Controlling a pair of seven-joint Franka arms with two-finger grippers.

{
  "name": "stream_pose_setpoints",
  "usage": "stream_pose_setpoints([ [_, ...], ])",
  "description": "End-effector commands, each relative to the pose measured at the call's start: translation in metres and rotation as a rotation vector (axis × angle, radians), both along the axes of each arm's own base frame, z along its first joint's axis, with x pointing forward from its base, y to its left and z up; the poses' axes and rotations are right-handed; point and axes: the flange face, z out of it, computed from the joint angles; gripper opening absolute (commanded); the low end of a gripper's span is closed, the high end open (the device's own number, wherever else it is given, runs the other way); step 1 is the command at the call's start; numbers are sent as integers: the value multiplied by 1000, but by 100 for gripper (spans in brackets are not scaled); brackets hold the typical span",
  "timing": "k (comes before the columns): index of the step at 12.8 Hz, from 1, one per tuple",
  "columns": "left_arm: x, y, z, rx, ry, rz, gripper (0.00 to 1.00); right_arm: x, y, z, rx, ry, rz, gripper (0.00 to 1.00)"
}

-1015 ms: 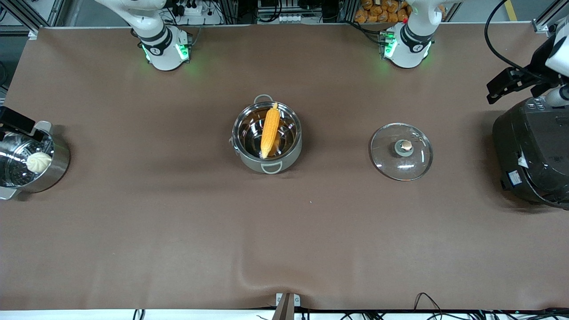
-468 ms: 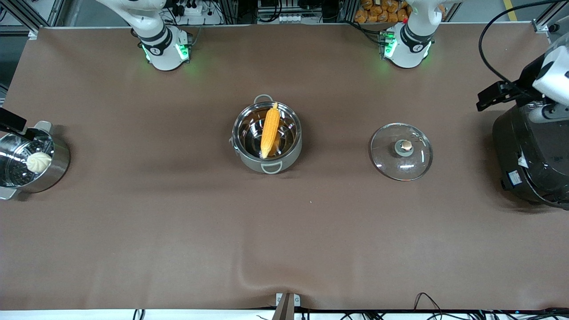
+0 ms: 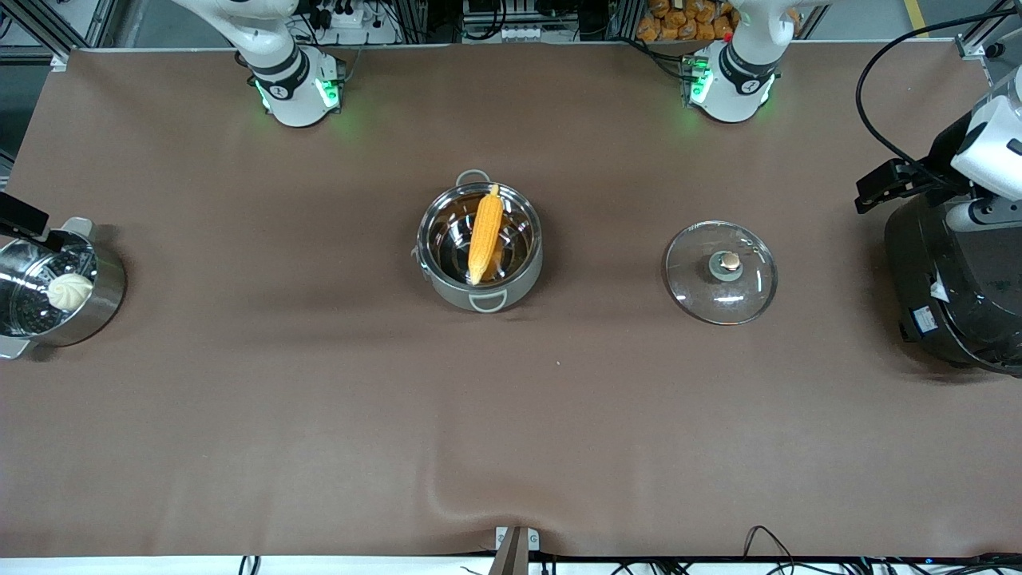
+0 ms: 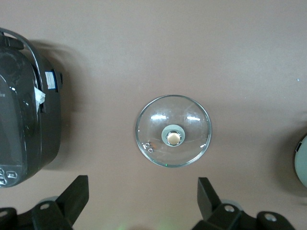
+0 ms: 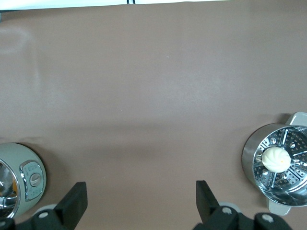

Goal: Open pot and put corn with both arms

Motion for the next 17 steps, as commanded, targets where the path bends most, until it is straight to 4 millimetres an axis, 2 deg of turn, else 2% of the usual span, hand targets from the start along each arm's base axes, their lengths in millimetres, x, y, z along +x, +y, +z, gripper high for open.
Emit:
stream_pose_setpoints([
  [1, -3, 2, 10, 18, -24, -63, 100, 2, -3, 5, -15, 0, 19, 100],
  [5, -1, 3, 13, 15, -28, -61, 100, 0, 0, 7, -14, 2, 25, 100],
  [9, -1, 3, 13, 12, -28, -55, 100, -15, 6, 23, -12, 9, 28, 100],
  [13, -1, 4, 12, 9, -25, -57, 100, -19, 11, 25, -3, 18, 32, 100],
  [16, -1, 4, 10, 9, -22, -57, 100, -26, 16, 34, -3, 19, 35, 100],
  [17, -1, 6, 10, 9, -22, -54, 100, -34, 19, 43, -5, 12, 39, 100],
])
